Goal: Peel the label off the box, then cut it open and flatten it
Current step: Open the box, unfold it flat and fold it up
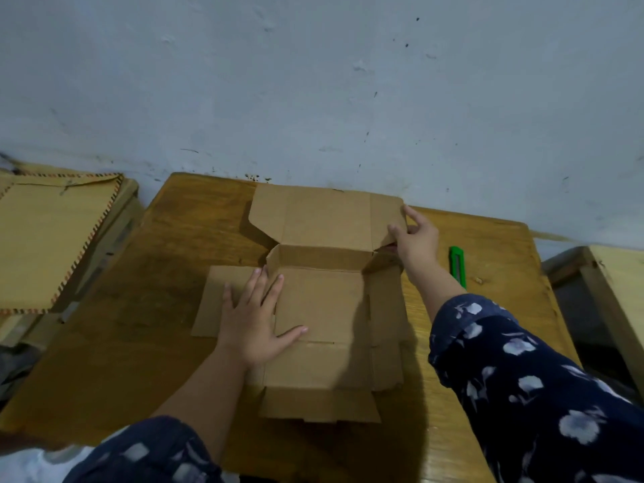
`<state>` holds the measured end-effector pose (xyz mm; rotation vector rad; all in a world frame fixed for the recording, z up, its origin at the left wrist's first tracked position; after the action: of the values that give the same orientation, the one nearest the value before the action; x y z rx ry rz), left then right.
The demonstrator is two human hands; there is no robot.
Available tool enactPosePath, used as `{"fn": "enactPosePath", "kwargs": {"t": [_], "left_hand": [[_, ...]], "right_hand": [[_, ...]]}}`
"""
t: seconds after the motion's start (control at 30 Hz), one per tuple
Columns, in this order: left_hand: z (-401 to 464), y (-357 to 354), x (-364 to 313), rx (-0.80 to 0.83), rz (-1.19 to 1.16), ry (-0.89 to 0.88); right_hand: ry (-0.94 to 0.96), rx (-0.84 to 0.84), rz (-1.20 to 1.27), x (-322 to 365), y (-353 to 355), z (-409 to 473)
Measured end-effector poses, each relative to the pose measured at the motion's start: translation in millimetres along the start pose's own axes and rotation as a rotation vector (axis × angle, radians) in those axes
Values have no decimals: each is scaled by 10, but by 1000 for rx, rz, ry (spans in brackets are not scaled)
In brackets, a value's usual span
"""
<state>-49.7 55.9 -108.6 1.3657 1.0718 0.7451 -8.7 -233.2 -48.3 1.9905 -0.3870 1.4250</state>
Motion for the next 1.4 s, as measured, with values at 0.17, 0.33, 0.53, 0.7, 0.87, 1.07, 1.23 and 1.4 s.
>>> {"fn": "enactPosePath", "kwargs": {"t": [0.17, 0.33, 0.53, 0.7, 0.87, 1.07, 1.23, 1.4], "left_hand": [[-51, 24, 3, -23, 66, 11], [-227, 81, 48, -7, 15, 46], [-548, 82, 296, 77, 62, 18], [-472, 44, 303, 115, 69, 56], [-322, 56, 317, 138, 57, 68], [-282, 93, 339, 118, -24, 82], [-82, 432, 310, -158, -311, 164], [495, 934, 116, -339, -510, 118]], "right_hand": [[44, -41, -55, -10, 14, -217], [83, -84, -131, 62, 42, -369], [74, -121, -154, 63, 43, -551], [78, -163, -124, 29, 23, -676], [76, -169, -124, -26, 19, -728], [38, -166, -53, -279, 12, -803], [47, -168, -41, -305, 32, -861], [49, -200, -29, -314, 47, -895]]}}
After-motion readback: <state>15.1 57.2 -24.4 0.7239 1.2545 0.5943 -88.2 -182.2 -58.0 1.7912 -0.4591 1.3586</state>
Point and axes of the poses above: each hand's wrist, its own z-axis towards the middle knuckle, its own y-axis out of the back of the hand, x = y × z, the point moved 2 cm from there along z, towards the middle knuckle, and after that the axes turned 1 degree about -y, right-handed, at the moved point
